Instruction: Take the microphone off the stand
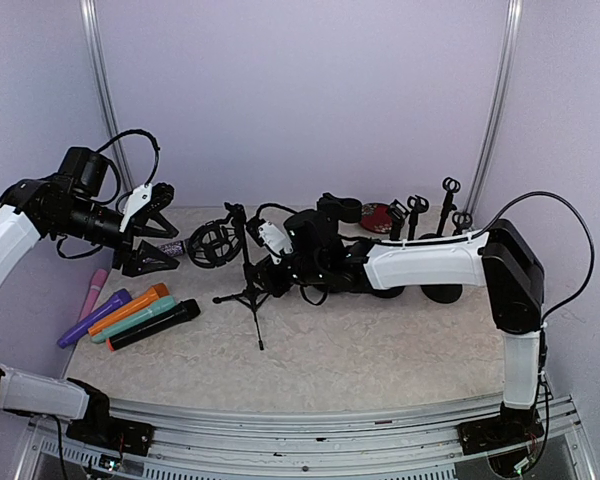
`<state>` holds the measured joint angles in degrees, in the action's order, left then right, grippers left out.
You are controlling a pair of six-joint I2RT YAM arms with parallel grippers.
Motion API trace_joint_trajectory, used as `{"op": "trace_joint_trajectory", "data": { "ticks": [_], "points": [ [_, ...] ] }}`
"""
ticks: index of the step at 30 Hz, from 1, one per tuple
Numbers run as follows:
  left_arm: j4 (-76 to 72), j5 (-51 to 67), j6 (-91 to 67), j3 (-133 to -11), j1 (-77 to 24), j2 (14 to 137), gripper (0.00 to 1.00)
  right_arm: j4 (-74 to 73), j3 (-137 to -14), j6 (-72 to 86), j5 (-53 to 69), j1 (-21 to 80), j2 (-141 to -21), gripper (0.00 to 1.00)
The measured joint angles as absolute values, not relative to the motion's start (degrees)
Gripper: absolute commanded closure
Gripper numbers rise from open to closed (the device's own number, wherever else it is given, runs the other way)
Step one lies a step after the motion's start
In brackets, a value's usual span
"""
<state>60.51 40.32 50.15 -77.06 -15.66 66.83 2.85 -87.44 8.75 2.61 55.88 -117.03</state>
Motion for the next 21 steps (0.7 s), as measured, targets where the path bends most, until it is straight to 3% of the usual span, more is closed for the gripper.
{"op": "trace_joint_trajectory", "data": {
  "ticks": [4,8,21],
  "points": [
    [60.5,40.3,50.2,-77.1,-15.7,66.8,0.29,3.5,-84.5,13.7,6.5,54.0,-114.8,0.35],
    [60.6,40.3,50.2,-77.1,-15.7,66.8,0.29,5.6,-83.4,21.0,13.8,50.8,-113.5,0.35],
    [60.9,40.3,50.2,-77.1,-15.7,66.5,0.29,7.6,-84.6,34.5,27.1,48.5,-117.0,0.57]
  ]
}}
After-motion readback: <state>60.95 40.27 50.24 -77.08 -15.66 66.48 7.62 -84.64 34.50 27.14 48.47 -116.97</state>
